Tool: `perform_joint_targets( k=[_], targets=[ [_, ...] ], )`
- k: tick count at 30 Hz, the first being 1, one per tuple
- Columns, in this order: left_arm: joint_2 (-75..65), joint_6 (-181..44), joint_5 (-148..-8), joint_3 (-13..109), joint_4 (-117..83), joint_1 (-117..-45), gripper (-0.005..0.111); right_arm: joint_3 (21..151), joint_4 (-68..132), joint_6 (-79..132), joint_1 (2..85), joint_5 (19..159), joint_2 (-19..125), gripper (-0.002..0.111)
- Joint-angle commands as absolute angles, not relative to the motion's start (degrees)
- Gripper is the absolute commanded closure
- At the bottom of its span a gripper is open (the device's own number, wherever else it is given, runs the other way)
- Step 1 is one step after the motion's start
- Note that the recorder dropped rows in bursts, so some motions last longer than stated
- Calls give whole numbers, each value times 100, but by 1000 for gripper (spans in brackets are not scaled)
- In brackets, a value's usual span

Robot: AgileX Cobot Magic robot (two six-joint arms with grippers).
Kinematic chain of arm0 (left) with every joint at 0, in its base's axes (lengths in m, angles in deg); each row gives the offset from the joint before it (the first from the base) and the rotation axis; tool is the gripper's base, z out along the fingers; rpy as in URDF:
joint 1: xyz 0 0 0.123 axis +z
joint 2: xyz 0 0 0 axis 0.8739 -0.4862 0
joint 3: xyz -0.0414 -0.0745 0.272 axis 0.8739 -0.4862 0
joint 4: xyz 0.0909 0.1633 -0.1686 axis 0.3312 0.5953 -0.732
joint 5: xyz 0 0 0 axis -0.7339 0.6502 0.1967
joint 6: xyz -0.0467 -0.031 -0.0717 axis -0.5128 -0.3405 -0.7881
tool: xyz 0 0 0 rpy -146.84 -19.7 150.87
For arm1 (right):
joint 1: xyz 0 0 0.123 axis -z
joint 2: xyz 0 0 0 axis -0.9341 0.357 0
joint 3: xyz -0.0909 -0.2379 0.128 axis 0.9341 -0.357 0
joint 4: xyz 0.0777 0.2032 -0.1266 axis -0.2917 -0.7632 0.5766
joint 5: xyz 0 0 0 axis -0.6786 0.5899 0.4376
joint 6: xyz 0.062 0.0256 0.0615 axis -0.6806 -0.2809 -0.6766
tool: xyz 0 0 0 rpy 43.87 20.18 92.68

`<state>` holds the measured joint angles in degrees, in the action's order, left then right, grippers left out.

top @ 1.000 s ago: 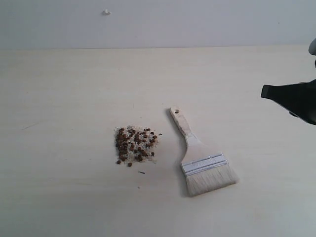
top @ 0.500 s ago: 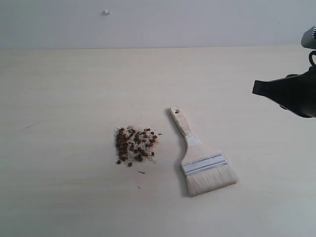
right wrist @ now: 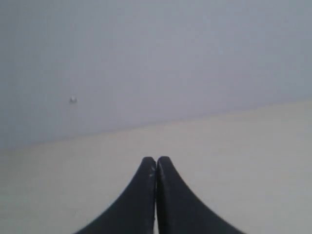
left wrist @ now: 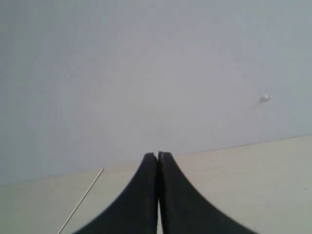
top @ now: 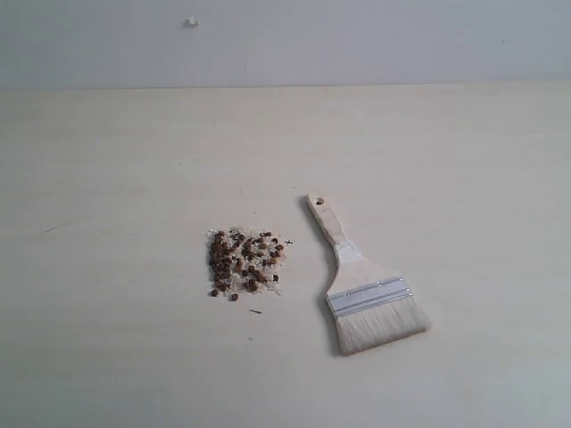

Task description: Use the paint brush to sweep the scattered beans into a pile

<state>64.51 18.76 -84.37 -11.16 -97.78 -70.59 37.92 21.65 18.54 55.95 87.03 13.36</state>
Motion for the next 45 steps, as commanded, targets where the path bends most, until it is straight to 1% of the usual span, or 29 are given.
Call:
perform_joint_targets(
  k=[1,5,9,16,21,45],
  targets=[
    [6482,1859,-8407,-1141,-9778,-7092,107,2842,2247,2650,5999,8869,-655,108],
    [6482,1859,-8407,-1141,-9778,-7092,107,2207,2247,2952,6485,8869,-1887,108],
    [6482,1860,-8407,-1141,-9778,-7092,107,2130,2247,3201,6842,8917,-1890,108],
    [6482,1860,-8407,-1141,-9778,-7092,107,2130,2257,3704,7292,9985,-1890,108],
    [6482,1860,-8407,-1141,-9778,-7092,107,2130,2223,3581,7317,10625,-1890,108],
    [6482,1860,-8407,-1141,-9778,-7092,107,2130,2202,3581,7317,10620,-1890,108]
  ],
)
